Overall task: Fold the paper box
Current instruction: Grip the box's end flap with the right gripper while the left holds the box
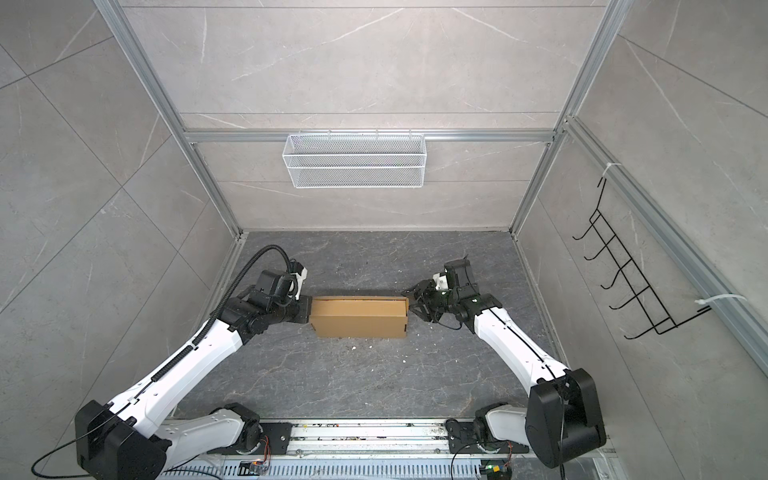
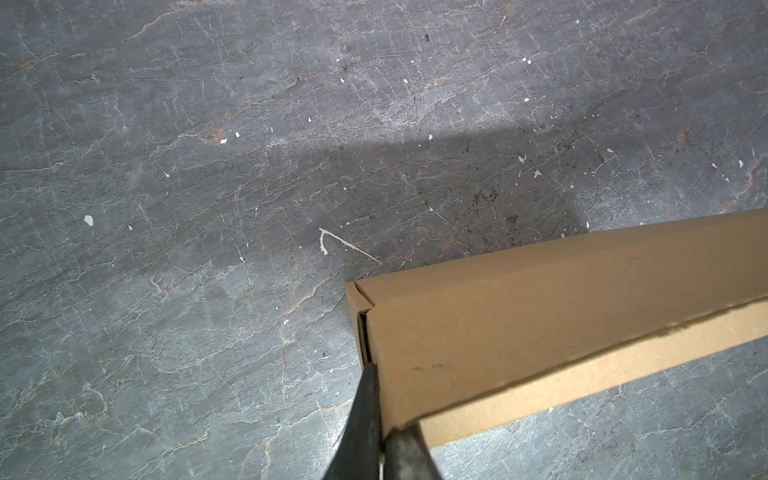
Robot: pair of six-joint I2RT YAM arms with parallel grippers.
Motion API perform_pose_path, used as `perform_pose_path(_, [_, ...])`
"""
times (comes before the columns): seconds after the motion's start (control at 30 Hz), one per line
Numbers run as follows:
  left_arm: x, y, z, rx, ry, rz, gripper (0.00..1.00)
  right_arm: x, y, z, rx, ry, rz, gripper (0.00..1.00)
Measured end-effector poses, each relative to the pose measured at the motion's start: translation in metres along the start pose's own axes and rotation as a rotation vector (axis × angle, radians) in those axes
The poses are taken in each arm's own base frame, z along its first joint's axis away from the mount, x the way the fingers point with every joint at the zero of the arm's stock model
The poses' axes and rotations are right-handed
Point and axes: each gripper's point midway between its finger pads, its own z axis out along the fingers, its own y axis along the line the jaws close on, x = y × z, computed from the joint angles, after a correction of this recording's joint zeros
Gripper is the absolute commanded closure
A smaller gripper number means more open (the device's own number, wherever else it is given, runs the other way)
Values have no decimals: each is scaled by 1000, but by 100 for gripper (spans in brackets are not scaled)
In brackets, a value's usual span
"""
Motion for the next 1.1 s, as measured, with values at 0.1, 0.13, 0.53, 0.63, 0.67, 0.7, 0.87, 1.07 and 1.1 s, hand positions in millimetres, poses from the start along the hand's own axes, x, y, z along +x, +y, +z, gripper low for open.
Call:
perform_pose_path(0.1, [0, 0, 0, 2, -9, 0, 98, -1, 0, 1, -5, -3, 9, 51])
perform_pose_path(0.13, [0, 0, 0, 3, -13, 1, 98, -1, 0, 1, -8, -4, 13, 52])
perform_pose_path(0.53, [0, 0, 2, 12, -54, 14, 98, -6, -5, 4, -20, -22, 29, 60])
perform_pose_path(0.63, [-1, 0, 3, 14, -62, 20, 98, -6, -8, 5, -17, -26, 30, 60])
perform_pose_path(0.67, [0, 0, 3, 14, -63, 25, 98, -6, -8, 5, -18, -27, 29, 60])
perform_pose_path(0.7, [0, 0, 3, 12, -66, 31, 98, -6, -8, 5, -20, -28, 27, 59])
perform_pose_path(0.87, [0, 0, 3, -12, -70, 64, 98, -6, -9, 5, -16, -26, 29, 52])
perform_pose_path(1.07, [0, -1, 3, -18, -71, 78, 98, -1, -13, 4, 14, -7, 39, 49])
perform_pose_path(1.1, [0, -1, 3, -17, -72, 78, 98, -1, -13, 3, 15, -5, 36, 49])
